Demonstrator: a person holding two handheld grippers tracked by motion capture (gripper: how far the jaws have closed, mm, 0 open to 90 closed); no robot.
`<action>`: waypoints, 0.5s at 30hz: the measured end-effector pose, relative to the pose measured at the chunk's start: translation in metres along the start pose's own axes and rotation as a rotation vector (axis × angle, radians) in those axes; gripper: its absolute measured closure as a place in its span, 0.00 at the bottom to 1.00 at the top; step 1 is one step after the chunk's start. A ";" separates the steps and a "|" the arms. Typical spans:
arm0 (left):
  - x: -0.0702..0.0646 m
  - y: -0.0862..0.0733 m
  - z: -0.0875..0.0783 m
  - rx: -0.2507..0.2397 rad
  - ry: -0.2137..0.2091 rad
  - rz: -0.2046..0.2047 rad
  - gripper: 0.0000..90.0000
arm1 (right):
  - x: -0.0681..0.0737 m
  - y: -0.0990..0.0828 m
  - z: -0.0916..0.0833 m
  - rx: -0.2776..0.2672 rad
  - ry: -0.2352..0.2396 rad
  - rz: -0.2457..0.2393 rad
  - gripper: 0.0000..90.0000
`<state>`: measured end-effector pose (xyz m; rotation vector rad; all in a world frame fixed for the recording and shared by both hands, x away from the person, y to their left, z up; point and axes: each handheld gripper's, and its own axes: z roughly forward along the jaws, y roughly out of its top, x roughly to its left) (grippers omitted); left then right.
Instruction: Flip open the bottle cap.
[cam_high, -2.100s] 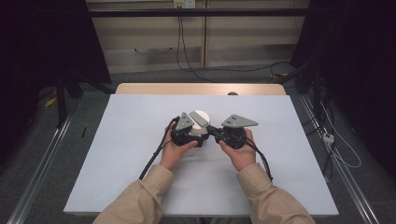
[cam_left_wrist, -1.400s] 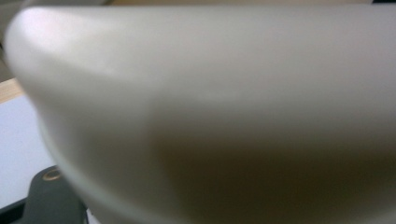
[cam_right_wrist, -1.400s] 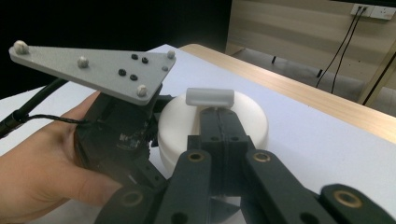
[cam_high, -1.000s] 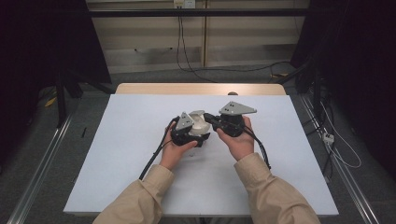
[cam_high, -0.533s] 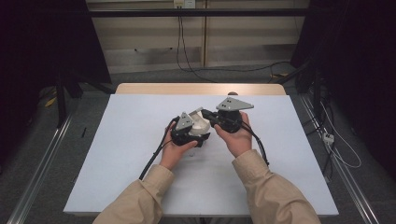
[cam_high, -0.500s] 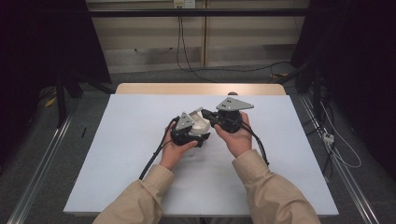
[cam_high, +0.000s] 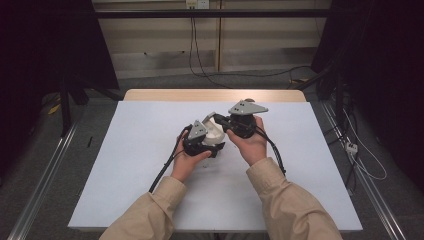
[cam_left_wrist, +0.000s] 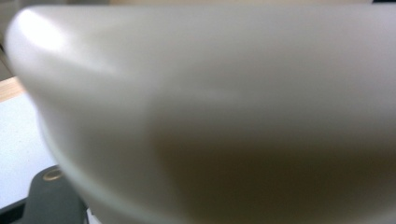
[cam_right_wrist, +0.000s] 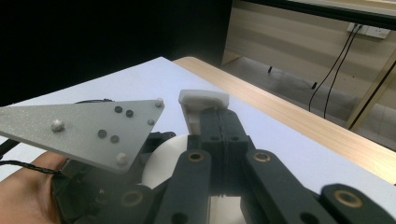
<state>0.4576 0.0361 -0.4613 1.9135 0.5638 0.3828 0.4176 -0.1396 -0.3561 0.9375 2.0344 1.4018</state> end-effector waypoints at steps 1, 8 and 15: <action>0.000 0.000 0.000 -0.001 -0.002 -0.001 0.20 | 0.000 0.000 0.001 0.000 0.001 -0.001 1.00; 0.000 0.000 0.000 0.000 -0.003 -0.001 0.20 | 0.000 0.002 0.006 0.008 0.001 -0.012 1.00; 0.000 0.000 0.000 -0.001 -0.002 0.001 0.20 | 0.000 0.006 0.010 0.008 0.000 -0.026 1.00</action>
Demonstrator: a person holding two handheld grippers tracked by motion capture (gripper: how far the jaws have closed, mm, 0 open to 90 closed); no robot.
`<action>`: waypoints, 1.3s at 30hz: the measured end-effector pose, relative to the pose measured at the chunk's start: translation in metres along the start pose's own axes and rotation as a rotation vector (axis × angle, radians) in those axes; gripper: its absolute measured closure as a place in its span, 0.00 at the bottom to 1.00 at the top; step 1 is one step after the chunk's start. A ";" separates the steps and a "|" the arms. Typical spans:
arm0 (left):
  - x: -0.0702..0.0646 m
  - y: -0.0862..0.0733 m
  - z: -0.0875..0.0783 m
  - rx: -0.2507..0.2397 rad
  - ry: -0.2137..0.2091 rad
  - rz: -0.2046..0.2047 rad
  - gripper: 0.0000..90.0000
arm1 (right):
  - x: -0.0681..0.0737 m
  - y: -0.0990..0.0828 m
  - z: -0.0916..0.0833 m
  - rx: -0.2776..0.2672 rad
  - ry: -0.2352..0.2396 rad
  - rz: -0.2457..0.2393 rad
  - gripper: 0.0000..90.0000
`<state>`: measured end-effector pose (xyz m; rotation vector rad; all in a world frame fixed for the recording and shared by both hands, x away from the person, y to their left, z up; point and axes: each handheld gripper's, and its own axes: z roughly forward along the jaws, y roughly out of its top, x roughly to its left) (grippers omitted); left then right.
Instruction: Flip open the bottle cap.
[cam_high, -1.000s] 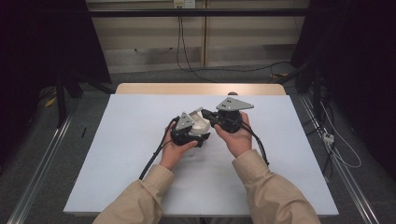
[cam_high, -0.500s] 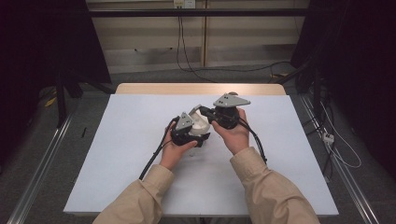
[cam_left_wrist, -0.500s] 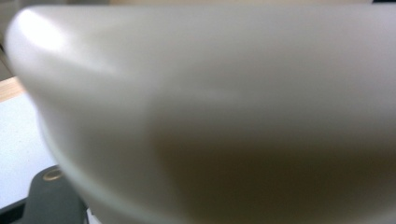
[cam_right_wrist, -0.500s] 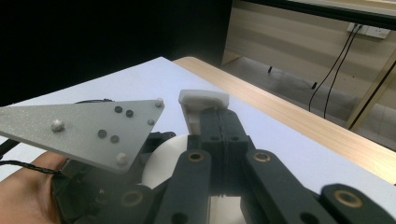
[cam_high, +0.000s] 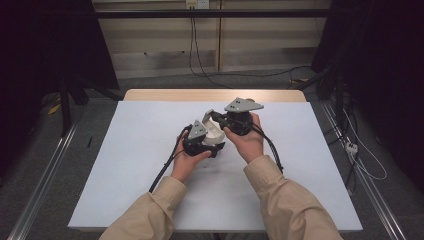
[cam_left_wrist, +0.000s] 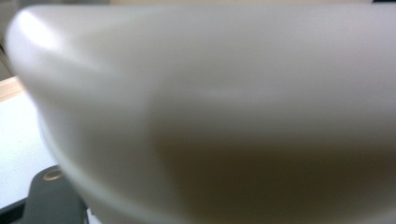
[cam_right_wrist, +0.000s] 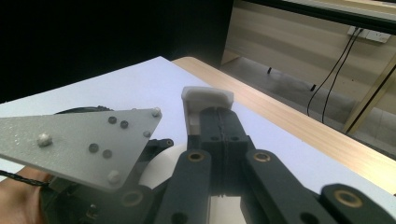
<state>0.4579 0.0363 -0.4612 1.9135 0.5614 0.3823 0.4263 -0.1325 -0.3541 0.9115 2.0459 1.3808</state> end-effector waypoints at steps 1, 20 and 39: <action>0.000 0.000 0.000 0.000 0.001 0.001 0.20 | -0.001 0.001 0.001 0.000 -0.002 -0.001 1.00; 0.000 0.000 0.000 0.001 0.002 -0.001 0.20 | -0.006 0.001 0.009 0.002 -0.011 0.007 1.00; 0.000 0.000 0.000 0.001 0.003 -0.002 0.20 | -0.007 0.003 0.017 0.003 -0.014 0.002 1.00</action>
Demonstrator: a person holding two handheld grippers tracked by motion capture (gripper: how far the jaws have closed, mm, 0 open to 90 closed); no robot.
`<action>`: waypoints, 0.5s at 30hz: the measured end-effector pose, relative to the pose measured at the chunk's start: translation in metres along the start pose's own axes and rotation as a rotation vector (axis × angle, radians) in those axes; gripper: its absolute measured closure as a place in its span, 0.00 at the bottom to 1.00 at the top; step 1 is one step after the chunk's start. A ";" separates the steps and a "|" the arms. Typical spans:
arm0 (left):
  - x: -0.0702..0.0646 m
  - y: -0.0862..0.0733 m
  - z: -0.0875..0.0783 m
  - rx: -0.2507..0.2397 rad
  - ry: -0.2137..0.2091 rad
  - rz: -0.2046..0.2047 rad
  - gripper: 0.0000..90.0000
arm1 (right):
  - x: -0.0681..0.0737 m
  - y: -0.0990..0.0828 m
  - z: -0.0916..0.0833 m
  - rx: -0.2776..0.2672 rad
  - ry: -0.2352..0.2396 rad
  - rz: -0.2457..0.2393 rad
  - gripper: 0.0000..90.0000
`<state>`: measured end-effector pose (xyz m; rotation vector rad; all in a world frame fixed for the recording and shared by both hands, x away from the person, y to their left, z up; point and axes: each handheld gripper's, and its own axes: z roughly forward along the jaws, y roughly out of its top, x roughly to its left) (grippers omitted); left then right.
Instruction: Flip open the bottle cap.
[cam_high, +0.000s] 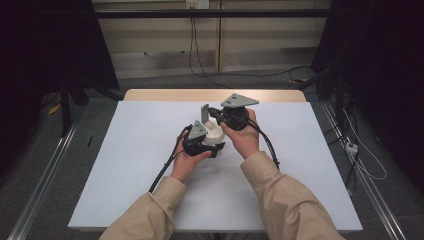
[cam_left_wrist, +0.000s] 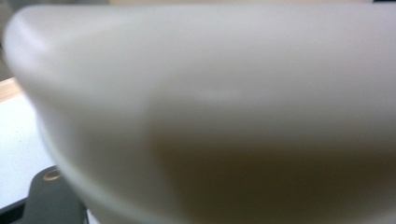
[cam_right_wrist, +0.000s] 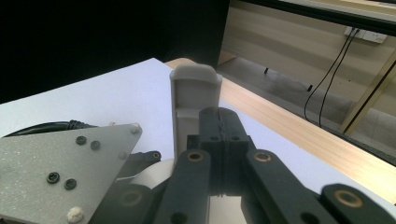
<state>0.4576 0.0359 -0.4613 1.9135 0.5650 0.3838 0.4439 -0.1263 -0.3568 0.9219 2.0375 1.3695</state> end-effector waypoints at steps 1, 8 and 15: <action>0.000 0.000 0.000 0.000 0.000 0.000 0.20 | 0.000 0.000 0.001 0.002 0.000 -0.003 1.00; 0.000 0.000 0.000 0.000 0.005 0.005 0.20 | 0.000 0.000 0.004 -0.003 -0.003 -0.003 1.00; 0.000 0.000 0.000 -0.001 0.002 0.004 0.20 | 0.000 0.000 0.007 -0.002 -0.003 0.001 1.00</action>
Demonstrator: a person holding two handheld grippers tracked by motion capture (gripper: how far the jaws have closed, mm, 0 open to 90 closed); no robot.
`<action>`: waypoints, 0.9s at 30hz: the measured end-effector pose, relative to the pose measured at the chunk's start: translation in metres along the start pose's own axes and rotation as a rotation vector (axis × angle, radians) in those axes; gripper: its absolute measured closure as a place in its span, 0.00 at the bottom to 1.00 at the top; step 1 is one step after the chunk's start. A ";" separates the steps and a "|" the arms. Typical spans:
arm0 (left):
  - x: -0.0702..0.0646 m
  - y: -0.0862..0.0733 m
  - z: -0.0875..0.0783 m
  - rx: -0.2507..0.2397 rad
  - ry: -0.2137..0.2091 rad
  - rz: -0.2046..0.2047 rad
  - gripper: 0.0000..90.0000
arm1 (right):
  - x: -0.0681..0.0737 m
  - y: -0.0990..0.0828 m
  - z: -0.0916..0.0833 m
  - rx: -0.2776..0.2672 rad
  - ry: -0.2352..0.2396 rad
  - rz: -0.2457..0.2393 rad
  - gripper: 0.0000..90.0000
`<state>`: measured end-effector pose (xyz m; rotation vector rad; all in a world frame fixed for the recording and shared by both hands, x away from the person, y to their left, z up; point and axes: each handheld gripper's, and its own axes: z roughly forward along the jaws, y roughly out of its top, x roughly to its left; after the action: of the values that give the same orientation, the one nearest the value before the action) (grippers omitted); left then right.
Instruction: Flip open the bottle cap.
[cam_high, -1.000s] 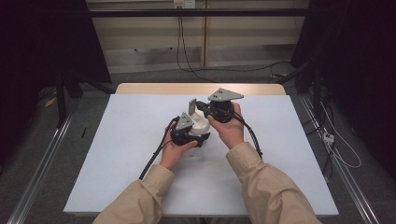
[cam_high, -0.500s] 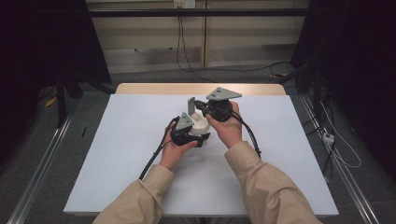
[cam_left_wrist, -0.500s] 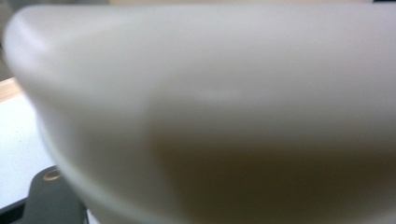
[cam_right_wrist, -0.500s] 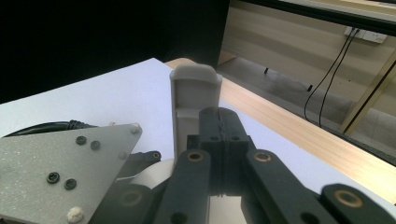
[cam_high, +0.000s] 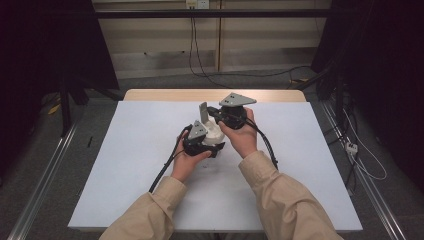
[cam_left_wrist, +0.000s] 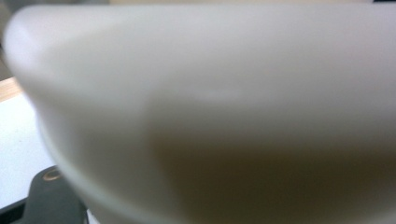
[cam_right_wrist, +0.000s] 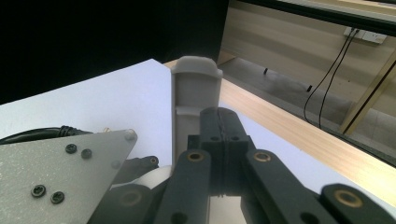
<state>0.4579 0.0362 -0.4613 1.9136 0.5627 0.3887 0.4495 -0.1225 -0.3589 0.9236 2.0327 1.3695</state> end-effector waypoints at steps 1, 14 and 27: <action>0.000 0.000 0.000 0.000 0.000 0.000 0.20 | 0.000 0.000 0.001 0.000 0.001 0.000 1.00; 0.000 0.000 0.000 0.000 -0.004 -0.005 0.20 | -0.002 -0.002 0.006 -0.004 0.007 0.012 1.00; 0.000 0.000 0.000 0.002 -0.001 -0.004 0.20 | -0.002 0.000 0.013 0.001 0.003 0.013 1.00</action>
<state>0.4576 0.0358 -0.4613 1.9138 0.5662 0.3847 0.4604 -0.1169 -0.3638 0.9365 2.0336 1.3778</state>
